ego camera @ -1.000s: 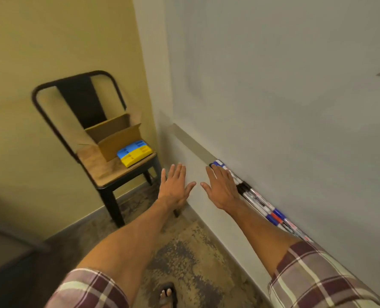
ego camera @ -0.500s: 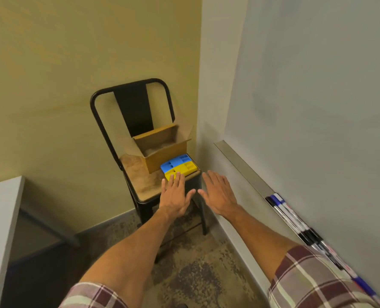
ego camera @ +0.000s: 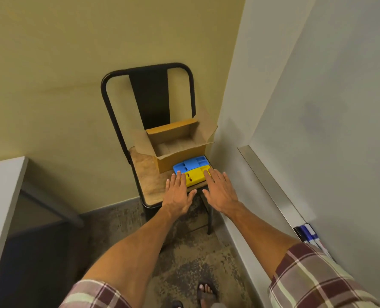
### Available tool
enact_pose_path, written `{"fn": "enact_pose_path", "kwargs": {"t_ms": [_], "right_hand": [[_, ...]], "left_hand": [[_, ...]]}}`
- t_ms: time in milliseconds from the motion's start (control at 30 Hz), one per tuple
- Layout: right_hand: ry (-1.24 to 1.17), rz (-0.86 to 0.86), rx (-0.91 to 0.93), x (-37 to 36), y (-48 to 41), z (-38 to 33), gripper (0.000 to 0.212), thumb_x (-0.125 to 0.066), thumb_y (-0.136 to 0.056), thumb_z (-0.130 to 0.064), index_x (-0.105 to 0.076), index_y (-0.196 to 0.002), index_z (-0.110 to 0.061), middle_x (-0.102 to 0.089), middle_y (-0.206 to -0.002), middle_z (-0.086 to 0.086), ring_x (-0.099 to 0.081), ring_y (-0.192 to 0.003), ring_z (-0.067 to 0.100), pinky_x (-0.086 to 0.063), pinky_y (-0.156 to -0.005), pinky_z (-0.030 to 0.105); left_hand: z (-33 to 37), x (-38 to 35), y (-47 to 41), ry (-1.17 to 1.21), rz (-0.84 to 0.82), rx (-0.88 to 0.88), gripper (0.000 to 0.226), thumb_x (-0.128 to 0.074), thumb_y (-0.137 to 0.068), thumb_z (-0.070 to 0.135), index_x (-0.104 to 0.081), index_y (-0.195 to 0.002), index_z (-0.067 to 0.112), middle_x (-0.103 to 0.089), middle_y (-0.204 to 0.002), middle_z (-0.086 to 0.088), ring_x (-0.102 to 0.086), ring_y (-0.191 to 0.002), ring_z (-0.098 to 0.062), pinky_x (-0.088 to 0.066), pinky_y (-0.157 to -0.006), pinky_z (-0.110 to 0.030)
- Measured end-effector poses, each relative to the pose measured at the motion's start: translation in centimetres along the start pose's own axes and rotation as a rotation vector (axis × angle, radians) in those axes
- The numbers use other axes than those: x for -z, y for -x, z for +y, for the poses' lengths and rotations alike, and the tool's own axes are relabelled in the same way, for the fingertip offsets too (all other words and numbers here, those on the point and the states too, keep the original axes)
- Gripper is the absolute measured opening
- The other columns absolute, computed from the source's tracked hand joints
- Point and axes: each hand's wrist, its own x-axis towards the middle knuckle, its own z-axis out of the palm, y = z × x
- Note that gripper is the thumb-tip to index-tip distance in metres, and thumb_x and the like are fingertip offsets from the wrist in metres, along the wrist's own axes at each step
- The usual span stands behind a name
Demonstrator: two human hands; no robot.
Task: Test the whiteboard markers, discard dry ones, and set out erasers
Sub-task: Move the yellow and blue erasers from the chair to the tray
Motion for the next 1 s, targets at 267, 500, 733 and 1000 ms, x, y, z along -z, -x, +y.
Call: {"fn": "enact_pose_path", "kwargs": {"t_ms": [267, 500, 733, 1000], "right_hand": [[-0.017, -0.117, 0.081, -3.7, -4.5, 2.4, 0.073, -0.047, -0.096, -0.033, -0.004, -0.15, -0.01, -0.005, -0.159, 0.008, -0.002, -0.146, 0.022, -0.001, -0.118, 0.04], [-0.06, -0.169, 0.132, -6.0, -7.0, 3.4, 0.085, -0.054, -0.093, -0.027, 0.007, -0.149, -0.011, 0.007, -0.159, 0.006, 0.007, -0.145, 0.019, 0.004, -0.118, 0.038], [-0.079, -0.186, 0.159, -7.0, -7.6, 3.8, 0.091, -0.059, -0.09, -0.019, 0.011, -0.149, -0.012, 0.011, -0.158, 0.007, 0.009, -0.145, 0.021, 0.0, -0.119, 0.039], [-0.038, -0.083, 0.119, -6.6, -7.8, 3.4, 0.085, -0.067, -0.085, -0.025, -0.011, -0.149, -0.011, -0.019, -0.151, 0.011, -0.022, -0.136, 0.028, -0.025, -0.114, 0.04]], "left_hand": [[0.9, -3.0, -4.3, 0.067, -0.019, 0.08, 0.077, -0.034, -0.102, 0.046, 0.005, -0.153, 0.004, 0.011, -0.162, -0.012, 0.012, -0.149, -0.026, 0.004, -0.121, -0.04], [1.4, -5.1, -5.9, 0.1, -0.004, 0.143, 0.084, -0.04, -0.101, 0.043, 0.012, -0.151, 0.001, 0.016, -0.16, -0.016, 0.015, -0.148, -0.029, 0.003, -0.122, -0.038], [2.0, -6.1, -5.9, 0.08, -0.003, 0.201, 0.084, -0.04, -0.101, 0.043, 0.015, -0.151, 0.006, 0.021, -0.159, -0.011, 0.019, -0.147, -0.026, 0.005, -0.121, -0.041], [2.6, -6.9, -5.0, 0.044, 0.02, 0.223, 0.078, -0.037, -0.102, 0.038, 0.013, -0.152, 0.007, 0.02, -0.16, -0.009, 0.019, -0.147, -0.023, 0.005, -0.121, -0.043]]}}
